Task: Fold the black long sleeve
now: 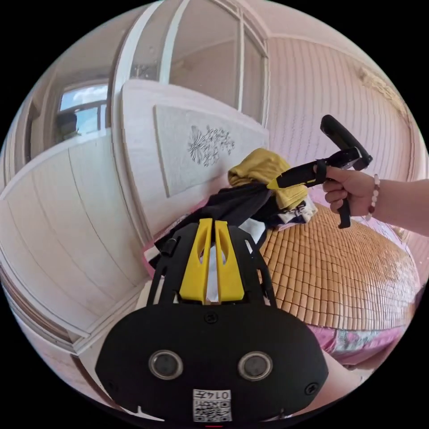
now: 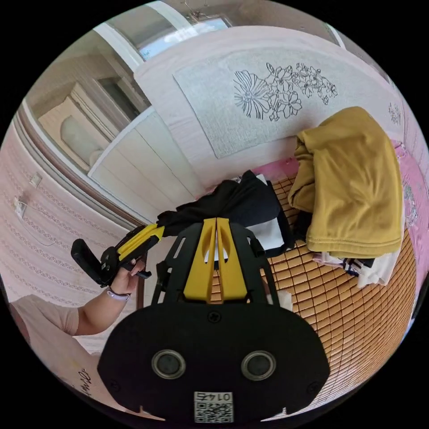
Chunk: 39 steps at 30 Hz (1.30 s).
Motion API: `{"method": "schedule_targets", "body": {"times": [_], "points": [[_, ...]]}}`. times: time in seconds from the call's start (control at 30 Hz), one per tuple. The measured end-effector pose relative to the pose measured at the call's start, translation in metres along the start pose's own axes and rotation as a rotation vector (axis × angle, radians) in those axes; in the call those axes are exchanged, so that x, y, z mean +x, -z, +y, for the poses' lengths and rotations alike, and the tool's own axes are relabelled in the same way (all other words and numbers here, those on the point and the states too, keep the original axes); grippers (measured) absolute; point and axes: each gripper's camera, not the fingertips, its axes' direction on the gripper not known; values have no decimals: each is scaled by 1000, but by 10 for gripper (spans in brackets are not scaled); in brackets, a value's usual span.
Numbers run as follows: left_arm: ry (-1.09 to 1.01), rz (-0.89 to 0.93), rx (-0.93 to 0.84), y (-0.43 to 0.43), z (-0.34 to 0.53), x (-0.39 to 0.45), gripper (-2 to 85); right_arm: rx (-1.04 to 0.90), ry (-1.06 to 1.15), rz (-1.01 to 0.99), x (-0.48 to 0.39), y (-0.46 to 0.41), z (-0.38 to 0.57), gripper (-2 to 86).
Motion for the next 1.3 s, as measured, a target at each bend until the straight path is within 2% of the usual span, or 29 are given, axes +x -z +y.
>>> {"method": "schedule_targets", "body": {"times": [0.1,0.17,0.27,0.33,0.53,0.67,0.77,0.83,0.93,1.03,1.2,1.3], "points": [[-83,347,33,33,-22,51,-6,71,-19,73,19,75,50,-2],[-20,690,-19,36,-17,97,3,43,-76,147,39,110,98,0],[-30,893,-191,21,7,154,42,-98,-318,347,82,148,196,10],[-62,892,-316,13,20,180,48,-174,-484,359,95,164,270,23],[-299,782,-508,-13,27,243,57,-128,-645,303,81,162,355,66],[-465,642,-590,-36,21,274,53,-140,-524,244,64,133,337,73],[-518,624,-717,-60,19,286,58,-213,-337,236,46,99,303,80],[-502,645,-775,-74,15,292,65,-242,-267,318,37,81,284,92],[-532,617,-820,-91,9,309,88,-270,-380,333,48,71,275,108],[-577,599,-891,-110,8,334,93,-262,-481,357,61,80,283,53],[-610,568,-955,-131,5,359,56,31,-566,294,49,178,332,9],[-563,625,-954,-135,-1,356,47,165,-741,340,47,244,400,8]]}}
